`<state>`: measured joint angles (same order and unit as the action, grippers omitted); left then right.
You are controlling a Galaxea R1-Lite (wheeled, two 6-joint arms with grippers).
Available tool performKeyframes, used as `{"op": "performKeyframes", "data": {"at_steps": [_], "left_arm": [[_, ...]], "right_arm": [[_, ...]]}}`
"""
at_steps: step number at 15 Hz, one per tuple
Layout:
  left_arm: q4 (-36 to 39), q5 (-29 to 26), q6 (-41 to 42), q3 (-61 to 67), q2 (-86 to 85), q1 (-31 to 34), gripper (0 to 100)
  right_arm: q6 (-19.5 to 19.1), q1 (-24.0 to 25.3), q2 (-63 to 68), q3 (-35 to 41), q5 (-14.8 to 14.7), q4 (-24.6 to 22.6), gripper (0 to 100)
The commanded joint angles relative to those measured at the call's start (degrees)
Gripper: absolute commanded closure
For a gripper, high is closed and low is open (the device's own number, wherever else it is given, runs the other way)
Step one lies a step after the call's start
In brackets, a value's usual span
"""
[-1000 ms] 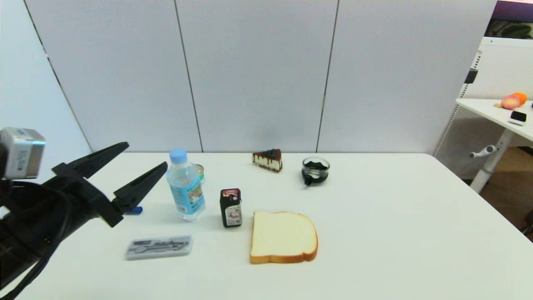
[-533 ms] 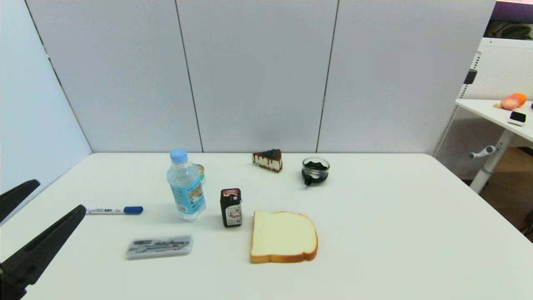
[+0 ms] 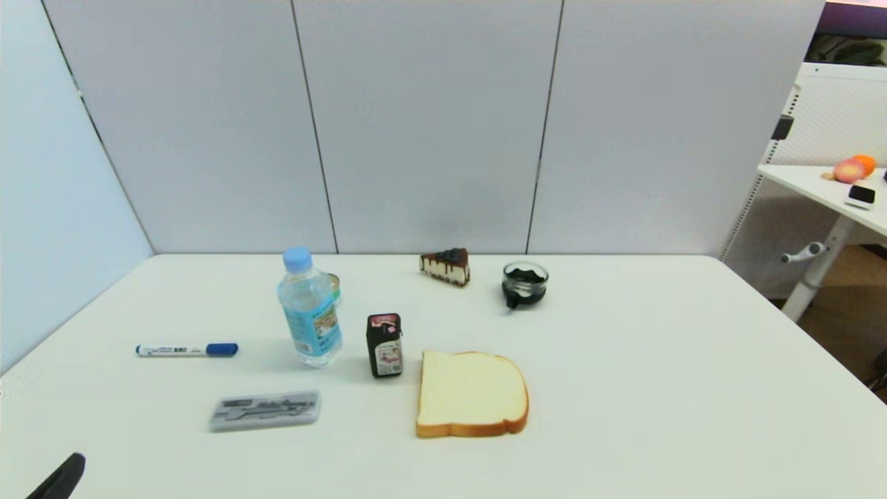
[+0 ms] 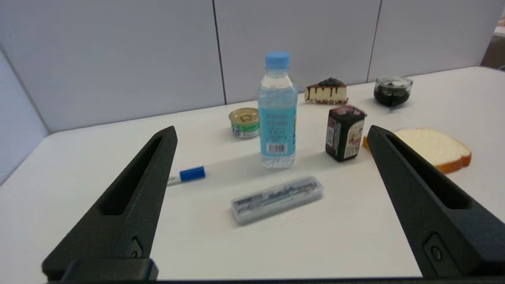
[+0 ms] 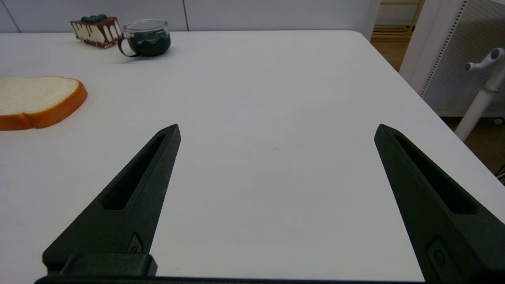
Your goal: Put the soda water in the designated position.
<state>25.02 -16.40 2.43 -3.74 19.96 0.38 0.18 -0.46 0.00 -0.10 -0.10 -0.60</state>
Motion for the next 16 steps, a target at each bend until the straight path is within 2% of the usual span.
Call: {"op": "performKeyframes", "data": {"at_steps": [1, 2, 3, 5, 16], "left_arm": [[-18.77, 10.86, 5.48, 3.65, -19.43, -0.29, 0], [-22.55, 15.52, 4.96, 3.74, -20.04, -0.29, 0], [-24.66, 15.96, 4.08, 3.74, -19.96, -0.29, 0], [-24.84, 15.96, -0.49, 3.74, -19.96, -0.29, 0], [-24.75, 16.48, -4.36, 3.74, -19.96, -0.29, 0]], "right_arm": [[-0.01, 0.02, 0.0, 0.01, 0.01, -0.02, 0], [-0.01, 0.02, 0.0, 0.01, 0.01, -0.02, 0], [-0.01, 0.02, 0.0, 0.01, 0.01, -0.02, 0], [-0.01, -0.06, 0.0, 0.01, 0.01, -0.02, 0], [-0.01, 0.02, 0.0, 0.01, 0.01, -0.02, 0]]}}
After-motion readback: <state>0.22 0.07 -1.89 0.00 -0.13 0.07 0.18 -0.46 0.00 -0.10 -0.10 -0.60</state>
